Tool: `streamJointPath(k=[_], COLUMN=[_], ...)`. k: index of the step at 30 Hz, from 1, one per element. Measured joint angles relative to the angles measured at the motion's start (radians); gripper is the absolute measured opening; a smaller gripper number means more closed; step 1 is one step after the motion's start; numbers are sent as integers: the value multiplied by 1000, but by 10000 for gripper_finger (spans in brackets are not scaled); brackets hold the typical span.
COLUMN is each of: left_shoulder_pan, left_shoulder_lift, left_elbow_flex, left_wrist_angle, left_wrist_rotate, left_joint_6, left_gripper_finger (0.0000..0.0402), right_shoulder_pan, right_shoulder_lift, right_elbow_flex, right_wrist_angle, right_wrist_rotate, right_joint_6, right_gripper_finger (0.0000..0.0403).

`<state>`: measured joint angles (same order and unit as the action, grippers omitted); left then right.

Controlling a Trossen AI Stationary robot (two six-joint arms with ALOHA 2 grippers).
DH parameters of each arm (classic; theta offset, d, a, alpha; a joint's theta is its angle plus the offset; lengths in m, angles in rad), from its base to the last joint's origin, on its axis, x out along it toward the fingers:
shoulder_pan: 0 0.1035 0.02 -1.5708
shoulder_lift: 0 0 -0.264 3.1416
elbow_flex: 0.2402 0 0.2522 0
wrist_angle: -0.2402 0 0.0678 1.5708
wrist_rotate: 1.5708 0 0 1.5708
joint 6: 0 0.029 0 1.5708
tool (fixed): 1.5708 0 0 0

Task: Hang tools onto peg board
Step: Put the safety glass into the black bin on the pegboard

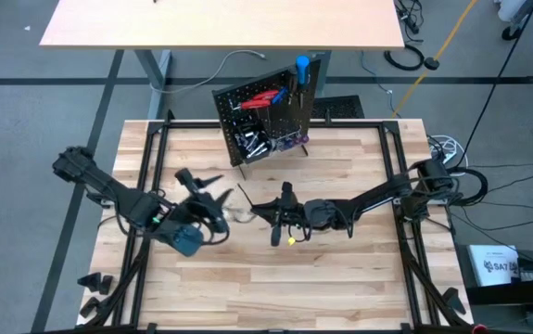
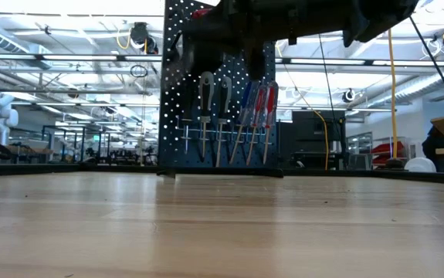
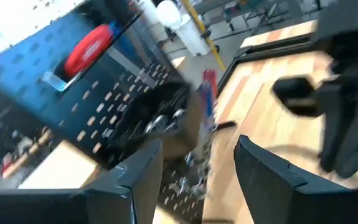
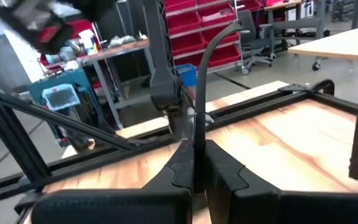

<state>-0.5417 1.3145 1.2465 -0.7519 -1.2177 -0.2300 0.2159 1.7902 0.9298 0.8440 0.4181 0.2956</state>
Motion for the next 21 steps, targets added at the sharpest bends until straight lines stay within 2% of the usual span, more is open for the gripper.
streamJointPath(k=[6,9,12,17,19,21], left_shoulder_pan=[-62,-118,-183,-293,-332,-371], left_shoulder_lift=[-104,-146,-164,-165,-165,-165], left_elbow_flex=[-3,-42,-125,-334,-433,-529], left_wrist_angle=[-351,-420,-408,-383,-311,-169], left_wrist_rotate=[-25,-26,-15,-15,-40,-95], left_joint_6=[-430,-608,-742,-1114,-1236,-1273], left_gripper_finger=[199,199,199,199,199,199], right_shoulder_pan=[-4,-18,-27,-27,-27,-27], right_shoulder_lift=[-42,-70,-89,-127,-150,-168], right_elbow_flex=[-1,-1,-1,-1,-1,-1], right_wrist_angle=[-51,-120,-131,-52,-18,33], right_wrist_rotate=[-5,1,52,76,70,55], right_joint_6=[-4,28,16,-80,-119,-155], right_gripper_finger=[6,6,6,6,6,6])
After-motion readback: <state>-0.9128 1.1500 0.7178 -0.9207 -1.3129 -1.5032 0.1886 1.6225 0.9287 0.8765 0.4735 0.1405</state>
